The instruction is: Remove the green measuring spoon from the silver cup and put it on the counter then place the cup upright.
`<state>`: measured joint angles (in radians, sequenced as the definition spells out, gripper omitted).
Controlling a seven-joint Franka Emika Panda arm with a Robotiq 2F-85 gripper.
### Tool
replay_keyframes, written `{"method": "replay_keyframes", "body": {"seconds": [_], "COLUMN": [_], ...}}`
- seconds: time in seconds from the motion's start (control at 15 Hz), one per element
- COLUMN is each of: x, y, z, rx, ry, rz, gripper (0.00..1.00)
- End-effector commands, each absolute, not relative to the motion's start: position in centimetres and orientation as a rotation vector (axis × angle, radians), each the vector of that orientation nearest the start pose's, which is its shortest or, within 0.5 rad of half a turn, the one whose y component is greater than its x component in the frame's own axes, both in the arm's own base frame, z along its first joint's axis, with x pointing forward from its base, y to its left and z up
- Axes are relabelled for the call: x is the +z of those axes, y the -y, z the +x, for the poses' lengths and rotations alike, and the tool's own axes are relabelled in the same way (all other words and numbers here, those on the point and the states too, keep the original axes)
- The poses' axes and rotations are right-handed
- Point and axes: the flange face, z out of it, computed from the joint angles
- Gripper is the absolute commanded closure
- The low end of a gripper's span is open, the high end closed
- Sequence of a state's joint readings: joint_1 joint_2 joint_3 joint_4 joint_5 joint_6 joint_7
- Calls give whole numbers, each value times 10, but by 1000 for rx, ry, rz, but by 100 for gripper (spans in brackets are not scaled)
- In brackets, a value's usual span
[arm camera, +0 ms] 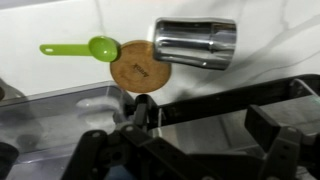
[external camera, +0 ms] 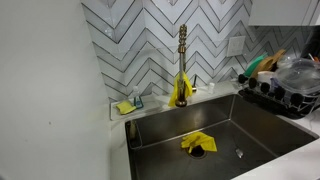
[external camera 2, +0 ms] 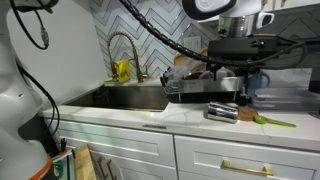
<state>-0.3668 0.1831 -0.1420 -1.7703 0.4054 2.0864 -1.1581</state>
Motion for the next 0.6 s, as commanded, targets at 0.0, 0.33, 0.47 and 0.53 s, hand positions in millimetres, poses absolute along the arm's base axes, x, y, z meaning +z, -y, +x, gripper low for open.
{"method": "replay_keyframes", "body": {"seconds": [0.0, 0.33, 0.47, 0.53], "x": [478, 478, 476, 478], "y": [273, 265, 262, 261], "z": [560, 554, 556, 558], "rx": [-488, -463, -473, -490], "ry": [695, 680, 686, 683], "rz": [-2886, -2890, -2895, -2903], "gripper": [0, 0, 0, 0]}}
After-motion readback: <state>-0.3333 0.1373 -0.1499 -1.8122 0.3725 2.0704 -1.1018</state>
